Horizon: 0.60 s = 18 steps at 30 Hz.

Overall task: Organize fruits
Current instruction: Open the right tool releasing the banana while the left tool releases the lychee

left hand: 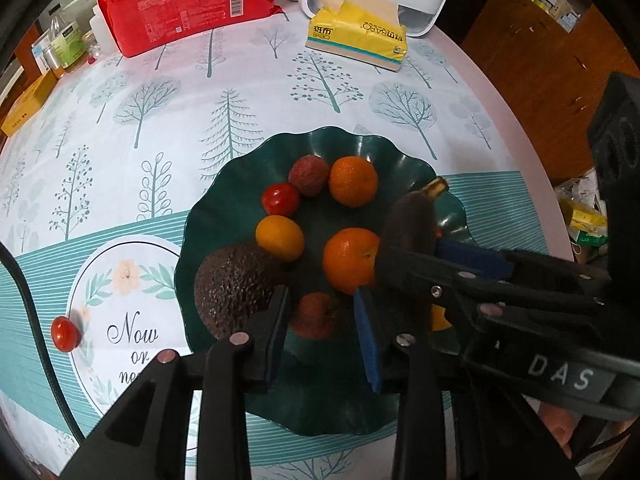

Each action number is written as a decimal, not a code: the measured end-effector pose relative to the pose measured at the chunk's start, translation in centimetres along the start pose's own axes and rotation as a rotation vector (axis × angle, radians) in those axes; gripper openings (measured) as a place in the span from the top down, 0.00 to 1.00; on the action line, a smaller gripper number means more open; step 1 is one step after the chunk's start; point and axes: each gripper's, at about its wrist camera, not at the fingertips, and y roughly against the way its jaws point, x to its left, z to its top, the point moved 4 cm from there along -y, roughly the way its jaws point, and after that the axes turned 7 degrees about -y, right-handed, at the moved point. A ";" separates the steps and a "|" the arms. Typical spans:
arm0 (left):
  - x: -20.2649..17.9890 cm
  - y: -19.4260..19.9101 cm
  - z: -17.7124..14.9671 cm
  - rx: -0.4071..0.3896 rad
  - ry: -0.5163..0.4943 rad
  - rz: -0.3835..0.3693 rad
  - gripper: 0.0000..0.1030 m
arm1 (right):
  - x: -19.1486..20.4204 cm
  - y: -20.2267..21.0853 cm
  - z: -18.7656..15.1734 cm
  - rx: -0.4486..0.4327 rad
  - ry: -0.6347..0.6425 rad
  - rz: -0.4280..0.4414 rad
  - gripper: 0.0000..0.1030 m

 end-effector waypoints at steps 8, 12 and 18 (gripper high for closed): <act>-0.2 2.0 -0.5 -0.040 -0.010 0.006 0.50 | 0.7 1.5 -0.5 -0.047 0.066 -0.057 0.53; -0.2 3.4 -1.0 -0.064 -0.017 0.011 0.44 | 1.0 2.5 -0.8 -0.074 0.071 -0.076 0.53; 0.9 6.1 -2.4 -0.131 -0.009 0.035 0.32 | 2.3 4.1 -1.6 -0.115 0.097 -0.130 0.53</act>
